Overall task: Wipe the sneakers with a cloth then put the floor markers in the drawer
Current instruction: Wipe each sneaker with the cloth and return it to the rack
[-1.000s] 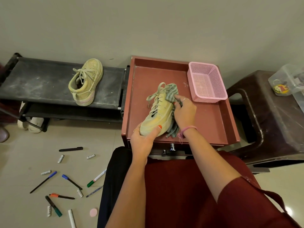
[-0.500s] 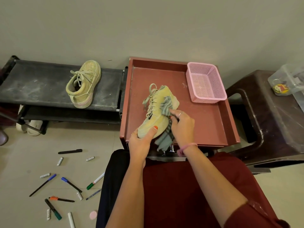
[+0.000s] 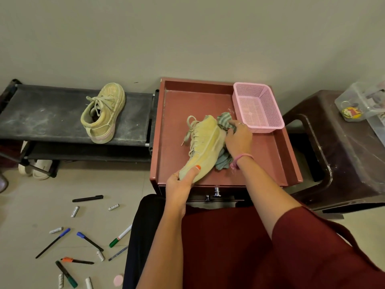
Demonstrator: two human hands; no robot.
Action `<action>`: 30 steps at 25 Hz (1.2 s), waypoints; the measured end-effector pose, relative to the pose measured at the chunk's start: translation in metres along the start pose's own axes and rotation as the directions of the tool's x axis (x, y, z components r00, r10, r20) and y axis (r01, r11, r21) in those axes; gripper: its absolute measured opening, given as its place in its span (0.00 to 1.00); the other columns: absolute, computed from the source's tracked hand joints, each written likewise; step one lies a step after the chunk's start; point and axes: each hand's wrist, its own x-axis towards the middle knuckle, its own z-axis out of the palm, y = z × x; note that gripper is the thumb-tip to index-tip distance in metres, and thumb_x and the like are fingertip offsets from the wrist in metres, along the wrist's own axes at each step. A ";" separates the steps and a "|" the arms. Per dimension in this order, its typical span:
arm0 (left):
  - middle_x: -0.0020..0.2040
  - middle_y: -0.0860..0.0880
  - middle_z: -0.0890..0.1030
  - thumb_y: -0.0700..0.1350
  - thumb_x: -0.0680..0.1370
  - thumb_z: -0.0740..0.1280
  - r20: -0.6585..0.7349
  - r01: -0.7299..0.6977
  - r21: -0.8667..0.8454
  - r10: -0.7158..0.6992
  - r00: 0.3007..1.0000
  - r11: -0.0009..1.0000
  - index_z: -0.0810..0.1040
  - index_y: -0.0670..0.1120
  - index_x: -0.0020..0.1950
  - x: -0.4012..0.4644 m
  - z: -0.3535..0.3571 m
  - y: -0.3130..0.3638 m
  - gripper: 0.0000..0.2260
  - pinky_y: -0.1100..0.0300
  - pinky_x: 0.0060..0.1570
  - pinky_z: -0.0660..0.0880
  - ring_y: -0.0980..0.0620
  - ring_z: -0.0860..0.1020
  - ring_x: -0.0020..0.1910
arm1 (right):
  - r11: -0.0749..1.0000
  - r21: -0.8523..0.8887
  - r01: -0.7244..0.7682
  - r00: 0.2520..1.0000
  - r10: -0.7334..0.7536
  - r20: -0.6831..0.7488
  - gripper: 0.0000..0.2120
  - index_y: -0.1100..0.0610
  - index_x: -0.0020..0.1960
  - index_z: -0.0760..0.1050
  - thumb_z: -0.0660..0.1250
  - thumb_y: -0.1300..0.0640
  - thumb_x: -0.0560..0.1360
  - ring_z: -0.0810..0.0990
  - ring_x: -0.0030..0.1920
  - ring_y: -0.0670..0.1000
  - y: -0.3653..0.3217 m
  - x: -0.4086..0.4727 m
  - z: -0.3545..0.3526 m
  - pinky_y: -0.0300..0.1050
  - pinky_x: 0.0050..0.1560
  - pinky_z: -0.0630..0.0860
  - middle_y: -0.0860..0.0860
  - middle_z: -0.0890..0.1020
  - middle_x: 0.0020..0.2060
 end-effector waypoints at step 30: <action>0.54 0.53 0.80 0.51 0.63 0.81 -0.141 -0.136 0.194 0.165 0.976 0.972 0.74 0.48 0.62 0.004 0.002 0.003 0.32 0.63 0.48 0.76 0.56 0.79 0.53 | 0.998 -0.048 0.032 0.984 -0.023 0.178 0.16 0.51 0.61 0.77 0.59 0.63 0.78 0.77 0.58 0.55 -0.018 0.021 0.000 0.48 0.63 0.70 0.53 0.80 0.58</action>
